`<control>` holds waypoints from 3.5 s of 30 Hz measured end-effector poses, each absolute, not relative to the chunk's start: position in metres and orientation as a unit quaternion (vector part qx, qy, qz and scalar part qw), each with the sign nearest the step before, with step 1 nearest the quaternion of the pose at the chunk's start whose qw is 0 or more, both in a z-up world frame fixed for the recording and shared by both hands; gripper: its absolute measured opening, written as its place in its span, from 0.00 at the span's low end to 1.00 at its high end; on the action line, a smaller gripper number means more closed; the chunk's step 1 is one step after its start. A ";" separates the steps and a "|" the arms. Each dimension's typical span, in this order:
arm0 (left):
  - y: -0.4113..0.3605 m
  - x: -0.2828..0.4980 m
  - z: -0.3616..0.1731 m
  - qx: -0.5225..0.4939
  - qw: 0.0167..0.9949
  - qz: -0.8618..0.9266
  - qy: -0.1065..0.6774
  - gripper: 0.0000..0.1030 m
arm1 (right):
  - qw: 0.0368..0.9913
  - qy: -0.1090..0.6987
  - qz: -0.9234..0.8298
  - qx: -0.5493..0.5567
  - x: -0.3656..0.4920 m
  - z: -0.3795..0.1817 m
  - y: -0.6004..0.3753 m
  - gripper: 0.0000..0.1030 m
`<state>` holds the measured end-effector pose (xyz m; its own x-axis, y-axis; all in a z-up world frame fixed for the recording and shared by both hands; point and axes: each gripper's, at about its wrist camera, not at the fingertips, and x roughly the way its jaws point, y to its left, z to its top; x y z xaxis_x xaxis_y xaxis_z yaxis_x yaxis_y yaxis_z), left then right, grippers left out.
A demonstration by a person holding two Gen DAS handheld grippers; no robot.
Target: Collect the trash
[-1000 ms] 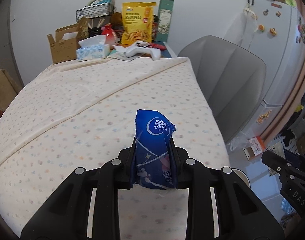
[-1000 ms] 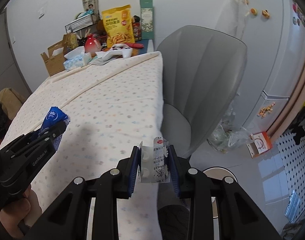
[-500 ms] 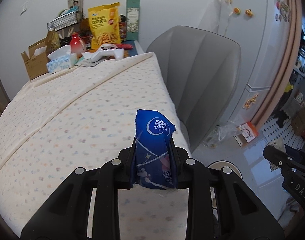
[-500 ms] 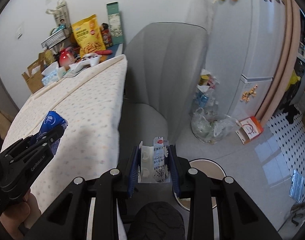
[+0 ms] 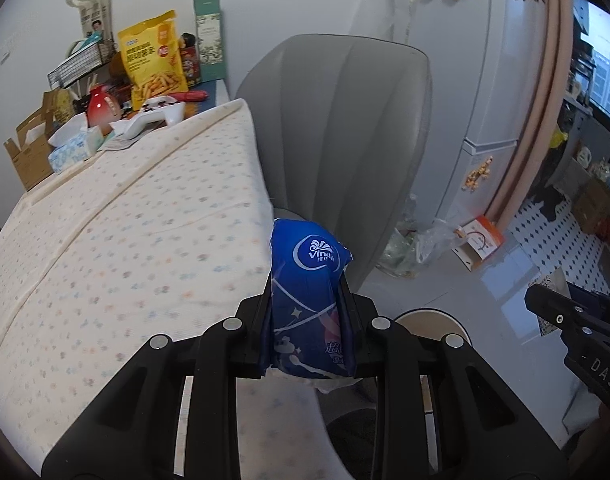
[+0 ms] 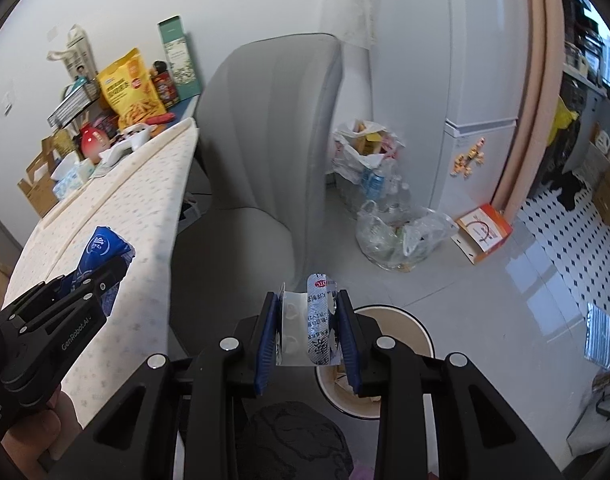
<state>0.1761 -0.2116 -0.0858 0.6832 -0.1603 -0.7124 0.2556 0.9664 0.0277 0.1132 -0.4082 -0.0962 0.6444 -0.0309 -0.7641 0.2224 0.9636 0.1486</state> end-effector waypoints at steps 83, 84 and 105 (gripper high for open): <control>-0.342 0.171 -0.096 0.081 0.881 -0.243 0.397 0.94 | 0.873 0.372 -0.244 0.202 0.030 -0.105 -0.555 0.90; -0.336 0.171 -0.093 0.078 0.884 -0.239 0.395 0.94 | 0.875 0.368 -0.243 0.198 0.030 -0.100 -0.549 0.91; -0.185 0.135 -0.022 0.029 0.929 -0.152 0.337 0.94 | 0.921 0.322 -0.181 0.123 0.021 -0.018 -0.411 0.93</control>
